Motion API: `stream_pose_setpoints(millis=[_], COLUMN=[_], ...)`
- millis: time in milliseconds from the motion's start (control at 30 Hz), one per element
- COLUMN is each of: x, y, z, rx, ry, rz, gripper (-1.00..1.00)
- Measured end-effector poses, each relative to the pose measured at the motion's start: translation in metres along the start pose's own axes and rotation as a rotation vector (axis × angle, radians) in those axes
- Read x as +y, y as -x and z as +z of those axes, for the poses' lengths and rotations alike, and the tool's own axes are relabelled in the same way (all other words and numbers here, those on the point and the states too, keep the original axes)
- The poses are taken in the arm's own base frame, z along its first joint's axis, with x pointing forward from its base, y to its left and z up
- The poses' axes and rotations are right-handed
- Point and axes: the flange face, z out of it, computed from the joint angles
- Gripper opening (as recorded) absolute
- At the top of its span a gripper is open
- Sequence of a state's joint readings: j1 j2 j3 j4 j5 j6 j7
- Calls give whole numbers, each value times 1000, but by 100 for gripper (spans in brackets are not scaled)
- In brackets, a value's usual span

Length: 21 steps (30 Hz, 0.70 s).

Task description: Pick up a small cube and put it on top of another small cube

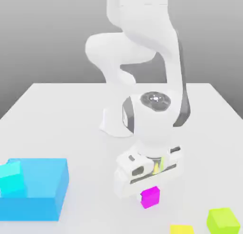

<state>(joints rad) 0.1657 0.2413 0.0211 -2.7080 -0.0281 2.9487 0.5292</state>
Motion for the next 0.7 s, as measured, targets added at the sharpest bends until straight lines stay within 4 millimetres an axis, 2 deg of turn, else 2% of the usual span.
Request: stream_pose_setpoints(millis=[100, 167, 200, 300, 400, 500, 567, 600, 633, 667, 700], x=[1, 22, 40, 112, 187, 267, 322, 345, 342, 331, 328], y=[1, -23, -40, -86, -117, -131, -131, -127, -130, -134, -134], z=[-29, -46, -55, -82, -113, -146, -165, -161, -150, -136, -122], rx=[0, 1, 2, 3, 3, 2, 0, -1, -1, -1, -1], ry=[0, 2, 3, 5, 4, 0, -3, -5, -5, -5, -4], rz=[1, 122, 210, 506, 789, 1067, 1245, 1307, 1308, 1289, 1285], gripper=[-100, -100, -100, -100, -100, -100, -100, -100, -100, -100, 100])
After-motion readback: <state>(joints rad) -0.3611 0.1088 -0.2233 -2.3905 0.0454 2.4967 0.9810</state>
